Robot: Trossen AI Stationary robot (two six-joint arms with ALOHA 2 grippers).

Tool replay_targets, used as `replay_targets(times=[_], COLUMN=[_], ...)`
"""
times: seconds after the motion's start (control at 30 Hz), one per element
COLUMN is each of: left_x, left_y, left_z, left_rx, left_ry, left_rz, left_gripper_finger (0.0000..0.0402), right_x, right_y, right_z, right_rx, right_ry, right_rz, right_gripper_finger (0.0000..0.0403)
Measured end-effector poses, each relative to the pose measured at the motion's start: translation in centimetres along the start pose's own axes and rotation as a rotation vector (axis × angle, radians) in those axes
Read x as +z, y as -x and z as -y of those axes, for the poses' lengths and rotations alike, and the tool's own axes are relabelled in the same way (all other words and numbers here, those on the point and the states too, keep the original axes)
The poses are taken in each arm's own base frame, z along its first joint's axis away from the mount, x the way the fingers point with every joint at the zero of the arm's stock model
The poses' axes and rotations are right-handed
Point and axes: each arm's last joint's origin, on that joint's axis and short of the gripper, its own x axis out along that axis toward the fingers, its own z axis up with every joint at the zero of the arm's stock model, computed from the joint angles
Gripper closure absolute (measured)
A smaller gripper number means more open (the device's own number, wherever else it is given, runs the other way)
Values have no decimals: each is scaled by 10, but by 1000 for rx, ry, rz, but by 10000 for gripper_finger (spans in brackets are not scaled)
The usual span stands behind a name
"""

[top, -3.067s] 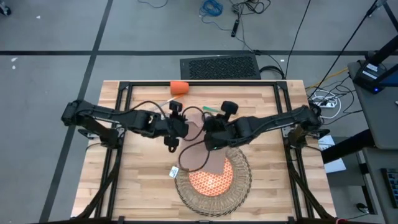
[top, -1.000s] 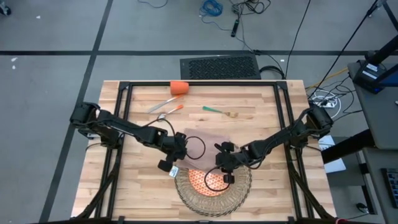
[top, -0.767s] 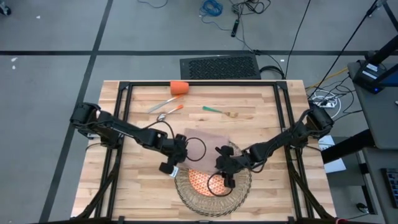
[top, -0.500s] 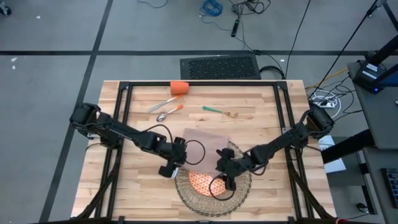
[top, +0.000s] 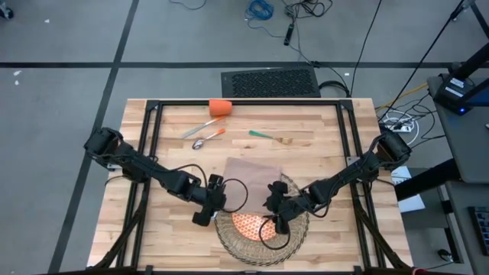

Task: Set table place
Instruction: Fold the napkin

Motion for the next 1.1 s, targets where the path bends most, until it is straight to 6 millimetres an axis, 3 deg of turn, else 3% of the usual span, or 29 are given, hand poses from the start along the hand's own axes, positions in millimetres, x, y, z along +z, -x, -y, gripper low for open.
replay_targets(times=[0.2, 0.47, 0.67, 0.87, 1.1], left_x=[5, -2, -6, -14, -15], left_y=[24, 55, 52, 46, 43], left_z=[3, -13, -31, -57, -96], left_rx=[139, 373, 421, 467, 370], left_ry=[36, 162, 189, 213, 232], left_rz=[40, 52, 25, -20, 31], left_gripper_finger=[194, 194, 194, 194, 194], right_x=[3, 13, 14, 9, 10], right_y=[3, 23, 35, 34, 32], right_z=[0, 4, 17, 34, 58], right_rx=[-12, -63, -204, -284, -333], right_ry=[-9, -26, -14, -9, -28], right_rz=[16, 58, 50, -55, -135], right_gripper_finger=[220, 220, 220, 220, 220])
